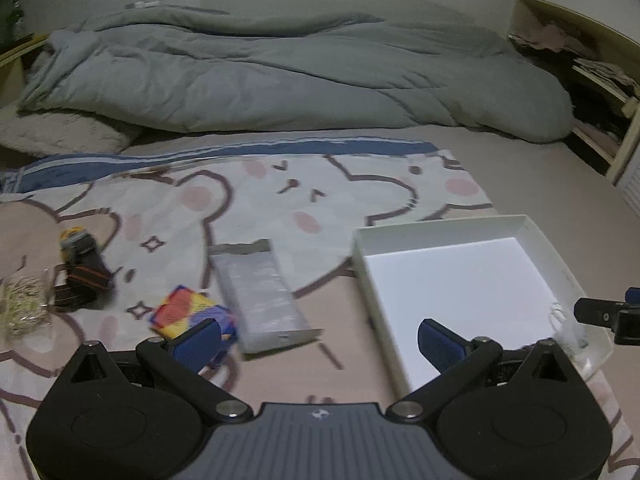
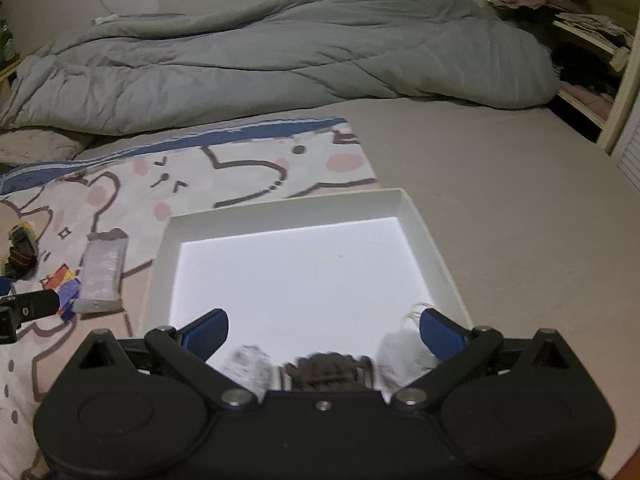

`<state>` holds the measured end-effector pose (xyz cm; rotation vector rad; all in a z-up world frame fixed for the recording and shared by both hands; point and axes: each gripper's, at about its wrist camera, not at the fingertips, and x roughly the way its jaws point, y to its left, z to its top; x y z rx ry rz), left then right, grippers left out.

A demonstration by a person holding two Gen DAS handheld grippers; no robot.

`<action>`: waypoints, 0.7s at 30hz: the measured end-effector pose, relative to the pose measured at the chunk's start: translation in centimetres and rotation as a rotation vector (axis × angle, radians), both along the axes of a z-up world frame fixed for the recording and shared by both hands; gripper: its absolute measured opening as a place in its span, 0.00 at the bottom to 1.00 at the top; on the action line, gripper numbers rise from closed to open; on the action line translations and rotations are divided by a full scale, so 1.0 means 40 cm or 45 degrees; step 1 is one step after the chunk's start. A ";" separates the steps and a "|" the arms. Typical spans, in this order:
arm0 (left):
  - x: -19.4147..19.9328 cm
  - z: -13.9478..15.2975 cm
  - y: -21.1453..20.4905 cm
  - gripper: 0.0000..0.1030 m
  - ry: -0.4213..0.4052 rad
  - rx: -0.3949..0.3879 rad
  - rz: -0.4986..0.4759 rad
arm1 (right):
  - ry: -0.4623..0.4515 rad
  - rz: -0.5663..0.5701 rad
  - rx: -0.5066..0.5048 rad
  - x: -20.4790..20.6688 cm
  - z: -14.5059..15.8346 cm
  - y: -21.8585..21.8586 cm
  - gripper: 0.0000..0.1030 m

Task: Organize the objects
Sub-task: 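Withdraw both tools from the box toward the card box and silver packet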

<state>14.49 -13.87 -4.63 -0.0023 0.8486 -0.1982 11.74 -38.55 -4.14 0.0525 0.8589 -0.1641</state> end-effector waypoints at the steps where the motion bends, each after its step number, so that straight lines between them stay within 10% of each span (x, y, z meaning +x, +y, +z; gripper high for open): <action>1: 0.002 0.000 0.015 1.00 -0.001 0.004 0.012 | 0.000 0.009 0.000 0.007 0.000 0.011 1.00; 21: 0.017 0.007 0.293 1.00 -0.023 0.055 0.206 | -0.023 0.217 0.055 0.130 0.005 0.268 1.00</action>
